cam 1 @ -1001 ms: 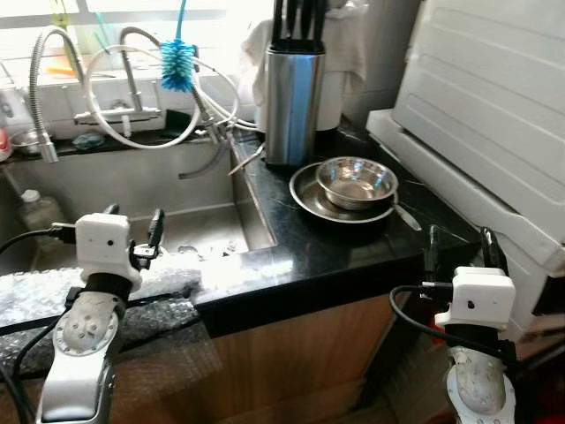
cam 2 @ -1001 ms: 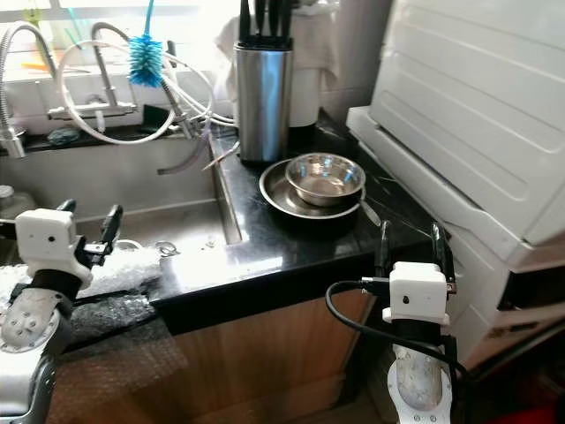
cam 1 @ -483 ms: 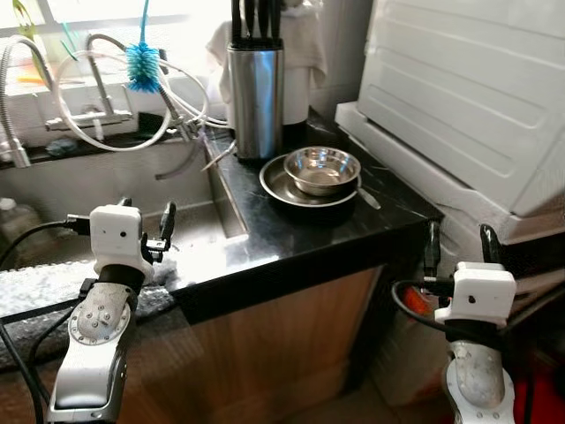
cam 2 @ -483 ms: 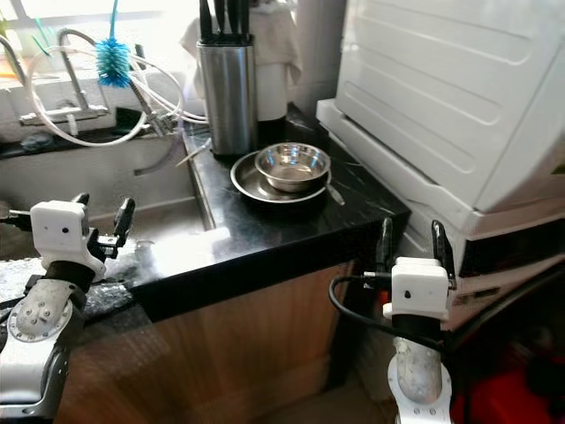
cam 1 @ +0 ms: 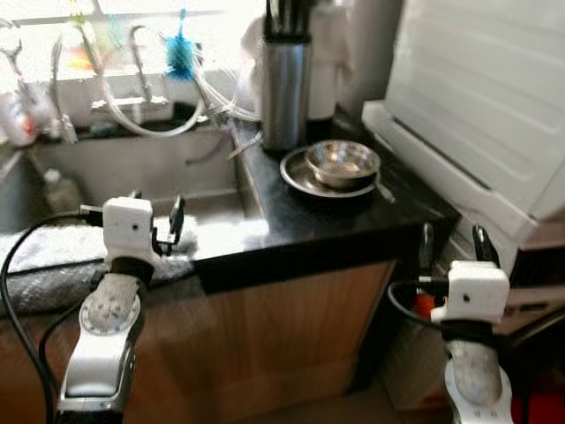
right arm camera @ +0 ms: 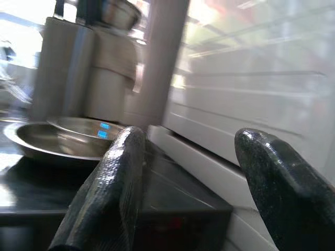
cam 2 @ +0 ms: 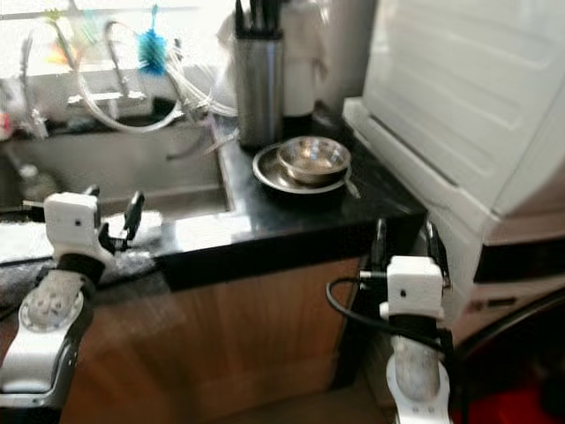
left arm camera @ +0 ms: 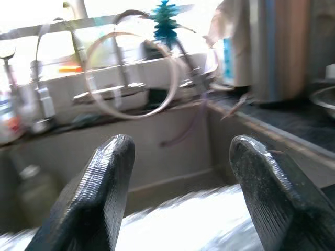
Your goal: Kitchen organization
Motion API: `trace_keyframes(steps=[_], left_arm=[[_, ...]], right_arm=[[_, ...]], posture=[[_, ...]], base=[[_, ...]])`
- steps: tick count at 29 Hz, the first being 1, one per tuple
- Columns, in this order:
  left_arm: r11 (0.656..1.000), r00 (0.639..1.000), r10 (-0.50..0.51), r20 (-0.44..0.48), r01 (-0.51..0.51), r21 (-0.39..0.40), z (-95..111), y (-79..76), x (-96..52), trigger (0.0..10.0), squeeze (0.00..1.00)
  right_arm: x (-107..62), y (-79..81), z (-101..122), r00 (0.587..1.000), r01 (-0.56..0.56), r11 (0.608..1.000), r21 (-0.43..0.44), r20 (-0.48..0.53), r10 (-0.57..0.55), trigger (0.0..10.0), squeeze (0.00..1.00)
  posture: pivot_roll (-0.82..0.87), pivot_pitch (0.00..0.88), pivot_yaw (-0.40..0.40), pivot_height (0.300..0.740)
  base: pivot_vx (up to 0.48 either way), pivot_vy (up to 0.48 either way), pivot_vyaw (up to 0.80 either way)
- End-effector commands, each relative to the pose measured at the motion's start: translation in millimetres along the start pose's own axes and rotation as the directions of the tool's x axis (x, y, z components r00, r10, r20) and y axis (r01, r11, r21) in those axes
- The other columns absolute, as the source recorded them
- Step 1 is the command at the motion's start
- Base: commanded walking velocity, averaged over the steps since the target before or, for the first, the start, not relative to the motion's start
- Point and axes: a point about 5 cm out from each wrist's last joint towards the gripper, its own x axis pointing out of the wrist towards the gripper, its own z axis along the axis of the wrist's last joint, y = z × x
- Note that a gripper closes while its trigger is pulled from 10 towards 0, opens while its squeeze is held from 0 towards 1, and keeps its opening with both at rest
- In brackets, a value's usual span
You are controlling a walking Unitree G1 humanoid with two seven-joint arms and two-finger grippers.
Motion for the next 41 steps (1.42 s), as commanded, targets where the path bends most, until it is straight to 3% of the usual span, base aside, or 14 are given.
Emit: trace_keyframes(steps=[1,7,13,41], left_arm=[[1.0,1.0,0.001,0.009,-0.001,0.008,2.1,-1.0,2.9,10.0,0.0],[1.0,1.0,0.003,0.005,-0.003,0.011,1.5,-1.5,3.7,10.0,0.0],[1.0,1.0,0.004,0.008,-0.004,0.01,1.9,-2.2,5.2,10.0,0.0],[1.0,1.0,-0.008,0.026,0.007,0.008,5.2,-6.9,10.9,10.0,0.0]], right_arm=[[2.2,2.4,1.8,1.0,-0.008,1.0,0.025,0.001,0.008,10.0,0.0],[2.3,3.3,2.9,1.0,-0.024,1.0,-0.009,0.014,0.024,10.0,0.0],[2.8,3.6,2.5,1.0,-0.021,1.0,0.003,0.011,0.021,10.0,0.0],[5.1,8.3,3.3,0.999,-0.04,0.999,-0.004,0.02,0.04,10.0,0.0]], posture=[[-0.15,0.02,-0.012,0.74],[-0.15,0.019,-0.013,0.74],[-0.15,0.019,-0.012,0.74],[-0.15,0.012,-0.011,0.74]], base=[[0.0,0.0,0.0],[0.0,0.0,0.0],[0.0,0.0,0.66],[0.26,0.0,0.21]])
